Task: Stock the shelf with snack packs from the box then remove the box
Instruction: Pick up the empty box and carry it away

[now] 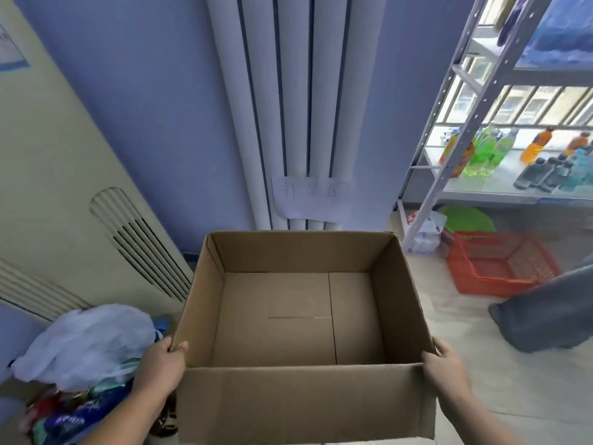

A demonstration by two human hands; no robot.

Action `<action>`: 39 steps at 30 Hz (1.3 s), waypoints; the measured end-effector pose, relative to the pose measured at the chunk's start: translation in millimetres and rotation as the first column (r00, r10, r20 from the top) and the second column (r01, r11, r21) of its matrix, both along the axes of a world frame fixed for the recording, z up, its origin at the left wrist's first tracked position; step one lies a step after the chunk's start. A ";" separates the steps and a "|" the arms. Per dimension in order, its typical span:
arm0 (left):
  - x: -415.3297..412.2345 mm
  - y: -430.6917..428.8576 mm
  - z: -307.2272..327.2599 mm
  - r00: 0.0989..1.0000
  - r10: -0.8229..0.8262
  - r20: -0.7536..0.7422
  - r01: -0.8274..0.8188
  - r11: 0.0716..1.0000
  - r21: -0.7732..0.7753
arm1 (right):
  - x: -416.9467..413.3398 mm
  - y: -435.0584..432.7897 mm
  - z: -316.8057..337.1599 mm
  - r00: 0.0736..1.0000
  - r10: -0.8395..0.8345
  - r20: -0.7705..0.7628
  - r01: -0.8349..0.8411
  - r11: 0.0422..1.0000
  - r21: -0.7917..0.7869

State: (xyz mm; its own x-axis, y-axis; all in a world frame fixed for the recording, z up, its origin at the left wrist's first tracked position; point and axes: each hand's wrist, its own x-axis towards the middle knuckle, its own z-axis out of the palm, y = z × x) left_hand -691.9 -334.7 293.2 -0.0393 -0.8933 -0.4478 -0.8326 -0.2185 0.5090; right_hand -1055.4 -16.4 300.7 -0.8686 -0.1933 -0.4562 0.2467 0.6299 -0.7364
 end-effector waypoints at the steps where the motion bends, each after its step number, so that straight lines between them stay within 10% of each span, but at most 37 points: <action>1: -10.0 -8.1 -2.6 1.000 0.001 0.006 -0.001 1.000 0.000 | -10.5 -9.2 -0.7 1.000 -0.007 0.006 0.007 1.000 0.005; 39: -161.5 -208.3 -172.6 0.993 0.090 -0.070 -0.069 0.962 0.265 | -120.6 -183.9 -186.6 0.947 -0.264 0.181 0.256 0.964 0.064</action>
State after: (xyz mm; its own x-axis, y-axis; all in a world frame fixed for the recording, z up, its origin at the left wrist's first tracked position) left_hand -853.4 -543.0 120.5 -0.0187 -0.7468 -0.6648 -0.7653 -0.4172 0.4901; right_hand -1176.0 -200.3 114.1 -0.7852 0.0492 -0.6173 0.5360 0.5531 -0.6378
